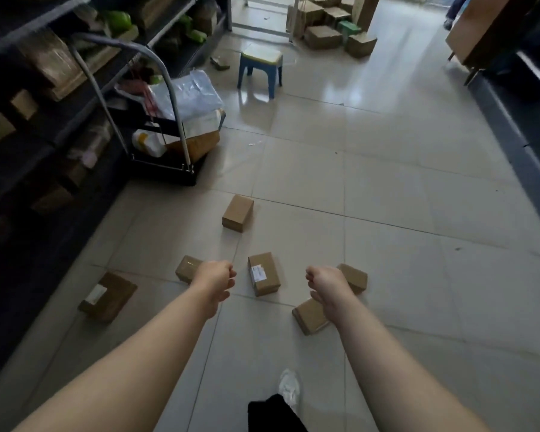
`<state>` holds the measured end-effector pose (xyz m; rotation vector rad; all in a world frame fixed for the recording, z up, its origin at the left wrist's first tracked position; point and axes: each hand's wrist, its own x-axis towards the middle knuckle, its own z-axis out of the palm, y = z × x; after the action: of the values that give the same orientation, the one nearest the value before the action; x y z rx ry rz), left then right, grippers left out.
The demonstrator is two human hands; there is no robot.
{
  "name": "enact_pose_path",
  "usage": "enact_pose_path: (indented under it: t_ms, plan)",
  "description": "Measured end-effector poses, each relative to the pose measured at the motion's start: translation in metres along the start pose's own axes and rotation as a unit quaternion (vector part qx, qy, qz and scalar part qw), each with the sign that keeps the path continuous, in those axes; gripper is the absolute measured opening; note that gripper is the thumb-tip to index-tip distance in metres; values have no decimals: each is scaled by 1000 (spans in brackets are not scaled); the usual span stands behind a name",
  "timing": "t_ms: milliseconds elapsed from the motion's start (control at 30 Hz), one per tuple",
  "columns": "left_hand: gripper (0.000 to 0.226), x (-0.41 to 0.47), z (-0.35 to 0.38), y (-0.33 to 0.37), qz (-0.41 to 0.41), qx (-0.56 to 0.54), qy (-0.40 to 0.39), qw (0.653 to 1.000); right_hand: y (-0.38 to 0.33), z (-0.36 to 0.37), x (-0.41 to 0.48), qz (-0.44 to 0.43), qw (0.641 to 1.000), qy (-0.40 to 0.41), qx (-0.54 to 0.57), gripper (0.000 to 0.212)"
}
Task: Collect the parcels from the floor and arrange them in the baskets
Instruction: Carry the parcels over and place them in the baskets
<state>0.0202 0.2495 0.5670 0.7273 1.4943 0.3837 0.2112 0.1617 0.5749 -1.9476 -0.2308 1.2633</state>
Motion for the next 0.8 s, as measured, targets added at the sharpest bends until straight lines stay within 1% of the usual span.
enact_pose_path:
  t_ms: [100, 267, 367, 433, 500, 567, 667, 733, 800]
  plan:
    - [17, 70, 29, -10, -28, -5, 32, 999, 3, 11, 86, 11, 999, -8, -51, 25]
    - [19, 207, 77, -55, -66, -10, 29, 997, 49, 38, 233, 40, 996, -1, -81, 29]
    - [21, 300, 97, -95, -83, 0, 23, 996, 92, 59, 322, 47, 995, -3, -92, 20]
    - [16, 362, 106, -125, -92, 2, 27, 995, 125, 75, 376, 63, 993, -8, -97, 33]
    - [15, 422, 116, -153, -90, 15, 33, 995, 156, 92, 431, 70, 992, -14, -107, 38]
    - [18, 478, 129, -185, -80, 35, 31, 996, 190, 109, 487, 65, 990, -17, -125, 40]
    - [17, 531, 150, -212, -83, 44, 13, 995, 222, 129, 542, 56, 976, -49, -206, 41]
    - [17, 562, 161, -226, -75, 38, -9, 996, 242, 138, 575, 45, 970, -77, -226, 36]
    - [25, 588, 167, -233, -40, 52, -21, 998, 251, 141, 605, 43, 970, -92, -220, 30]
